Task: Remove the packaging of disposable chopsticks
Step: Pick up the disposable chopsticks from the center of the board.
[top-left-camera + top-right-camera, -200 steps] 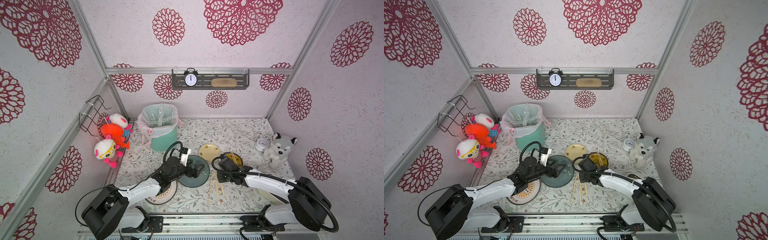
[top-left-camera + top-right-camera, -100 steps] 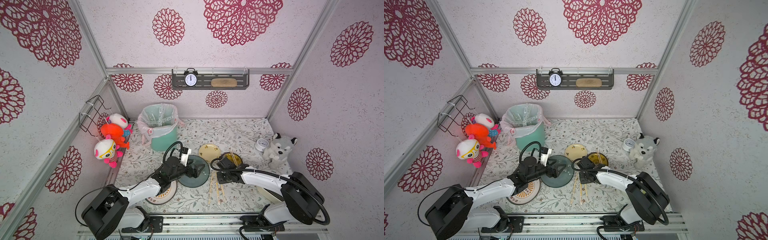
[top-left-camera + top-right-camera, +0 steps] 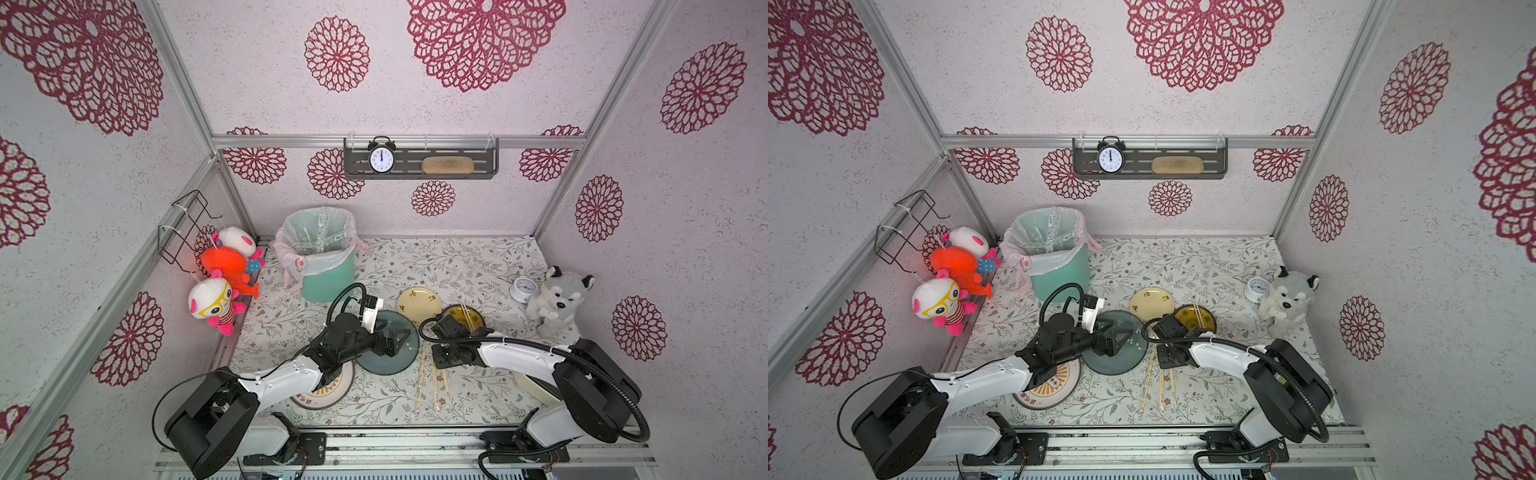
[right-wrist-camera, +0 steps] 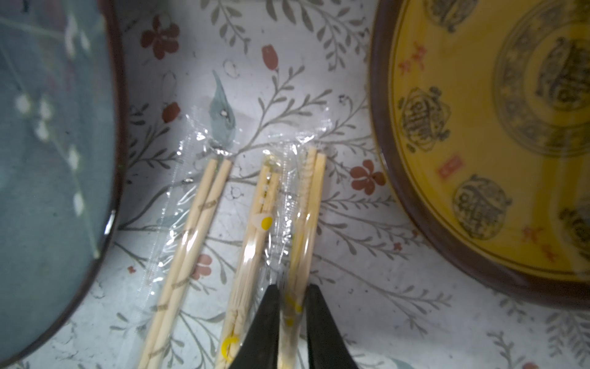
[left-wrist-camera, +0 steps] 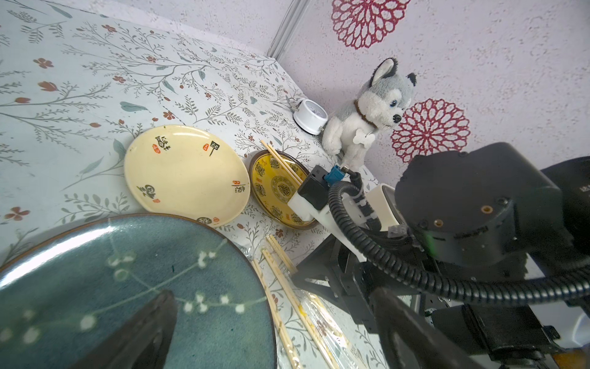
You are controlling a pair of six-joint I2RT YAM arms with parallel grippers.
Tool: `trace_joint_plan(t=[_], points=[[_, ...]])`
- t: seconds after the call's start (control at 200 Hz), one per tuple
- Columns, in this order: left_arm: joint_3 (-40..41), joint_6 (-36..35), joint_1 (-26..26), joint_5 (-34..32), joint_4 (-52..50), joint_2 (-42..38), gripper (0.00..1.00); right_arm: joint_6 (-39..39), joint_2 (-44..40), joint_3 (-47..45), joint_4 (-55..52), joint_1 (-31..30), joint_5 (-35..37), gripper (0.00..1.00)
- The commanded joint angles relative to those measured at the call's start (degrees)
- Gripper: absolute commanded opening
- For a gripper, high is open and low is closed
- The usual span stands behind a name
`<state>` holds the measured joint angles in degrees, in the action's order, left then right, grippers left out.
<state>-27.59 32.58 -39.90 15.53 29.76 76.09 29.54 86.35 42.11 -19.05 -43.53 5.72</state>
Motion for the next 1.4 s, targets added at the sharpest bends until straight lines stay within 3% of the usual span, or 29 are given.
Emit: trace_joint_plan(t=[0.0,0.22,0.465,0.695,0.786,0.991,1.231,1.396], points=[[-0.97,-0.75,-0.79,0.05,1.32,0.3,0.99,0.55,3.04,-0.29,-3.49,0.15,0.55,0.2],[-0.62,-1.07,-0.79,-0.14,1.13,-0.04,0.99,1.22,6.03,-0.07,-4.28,0.11,1.54,0.09],[-0.71,-1.15,-0.79,-0.09,1.19,0.11,0.99,0.72,3.16,0.15,-3.08,0.21,2.68,0.0],[-0.61,-1.54,-0.47,-0.68,3.77,-0.63,0.98,-1.94,-8.0,-1.2,2.73,0.2,3.95,0.0],[-2.34,-3.02,0.04,-0.89,0.29,-3.23,0.98,-3.13,-12.21,-1.54,4.98,0.77,3.32,0.0],[-3.0,-5.4,1.03,2.83,1.58,-8.22,0.98,-6.54,-18.12,-2.85,12.02,1.26,-1.57,0.0],[-2.82,-8.37,2.09,5.84,3.1,-12.63,0.99,-12.86,-28.75,-9.65,31.57,1.25,-17.12,0.0],[-4.24,-7.08,3.39,6.45,5.09,-11.25,0.99,-17.88,-30.23,-10.01,37.17,1.25,-21.94,0.0]])
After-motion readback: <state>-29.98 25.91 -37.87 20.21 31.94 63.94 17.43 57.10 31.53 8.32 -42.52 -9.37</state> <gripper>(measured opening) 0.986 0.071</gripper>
